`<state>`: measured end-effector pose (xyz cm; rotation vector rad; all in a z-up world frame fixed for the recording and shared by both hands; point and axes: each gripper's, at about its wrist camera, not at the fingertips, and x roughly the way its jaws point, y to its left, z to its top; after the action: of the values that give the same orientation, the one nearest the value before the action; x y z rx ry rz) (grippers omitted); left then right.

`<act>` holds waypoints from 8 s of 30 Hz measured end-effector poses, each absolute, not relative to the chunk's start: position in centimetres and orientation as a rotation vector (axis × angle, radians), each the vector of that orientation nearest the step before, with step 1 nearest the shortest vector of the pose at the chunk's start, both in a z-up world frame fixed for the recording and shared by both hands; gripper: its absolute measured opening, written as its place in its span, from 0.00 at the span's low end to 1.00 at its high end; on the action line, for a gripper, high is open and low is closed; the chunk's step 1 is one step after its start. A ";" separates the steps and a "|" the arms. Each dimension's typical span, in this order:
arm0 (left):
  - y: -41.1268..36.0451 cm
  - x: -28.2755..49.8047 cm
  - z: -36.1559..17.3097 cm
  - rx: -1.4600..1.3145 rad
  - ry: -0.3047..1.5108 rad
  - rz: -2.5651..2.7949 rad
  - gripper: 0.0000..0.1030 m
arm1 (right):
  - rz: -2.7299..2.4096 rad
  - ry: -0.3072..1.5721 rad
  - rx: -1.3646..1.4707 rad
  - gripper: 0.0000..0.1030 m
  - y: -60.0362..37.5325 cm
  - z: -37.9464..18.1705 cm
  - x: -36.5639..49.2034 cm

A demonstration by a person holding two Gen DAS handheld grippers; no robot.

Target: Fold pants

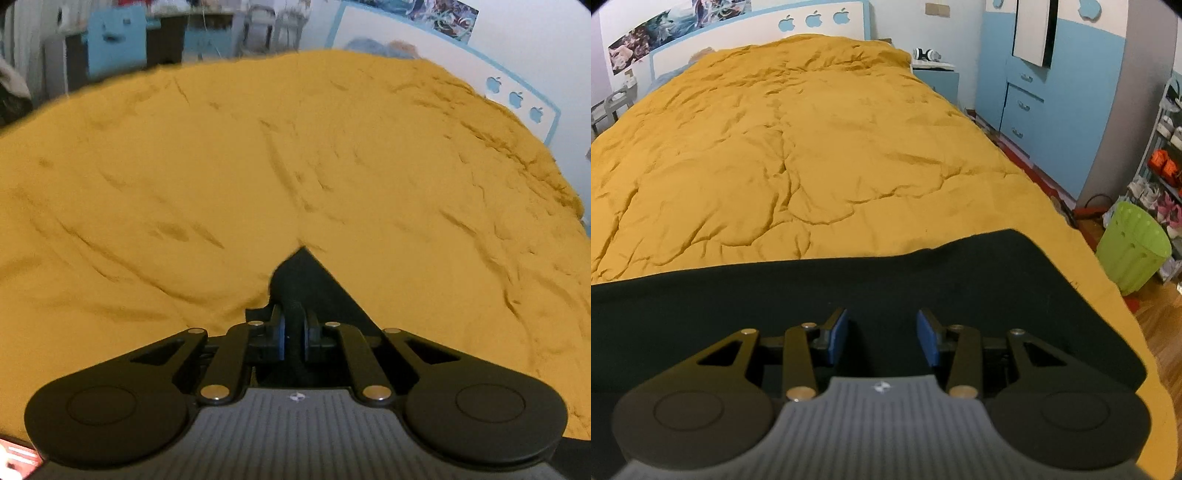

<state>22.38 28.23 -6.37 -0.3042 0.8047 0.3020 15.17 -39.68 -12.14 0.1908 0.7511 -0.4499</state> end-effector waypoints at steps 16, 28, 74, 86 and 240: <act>30.9 19.6 -4.2 -0.181 0.867 0.305 0.23 | -0.417 0.710 0.165 0.37 -38.6 -10.9 12.7; 21.3 15.5 -7.1 0.308 1.013 -0.020 0.57 | -0.333 0.703 0.129 0.37 -35.2 -11.0 13.1; 36.6 15.4 -13.1 -0.946 0.725 0.429 0.26 | -0.383 0.663 0.488 0.54 -51.7 -6.7 8.0; 34.8 16.3 -10.2 -0.817 0.723 0.481 0.05 | -0.119 0.836 0.930 0.54 -63.0 -16.1 14.1; -0.6 20.2 -10.3 -0.285 0.841 -0.420 0.31 | 0.266 0.782 0.522 0.43 -29.2 -11.6 12.7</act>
<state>20.22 -0.59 -10.25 -0.2855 0.8415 -0.4199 12.70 -29.15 -11.61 0.5221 0.7820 0.2660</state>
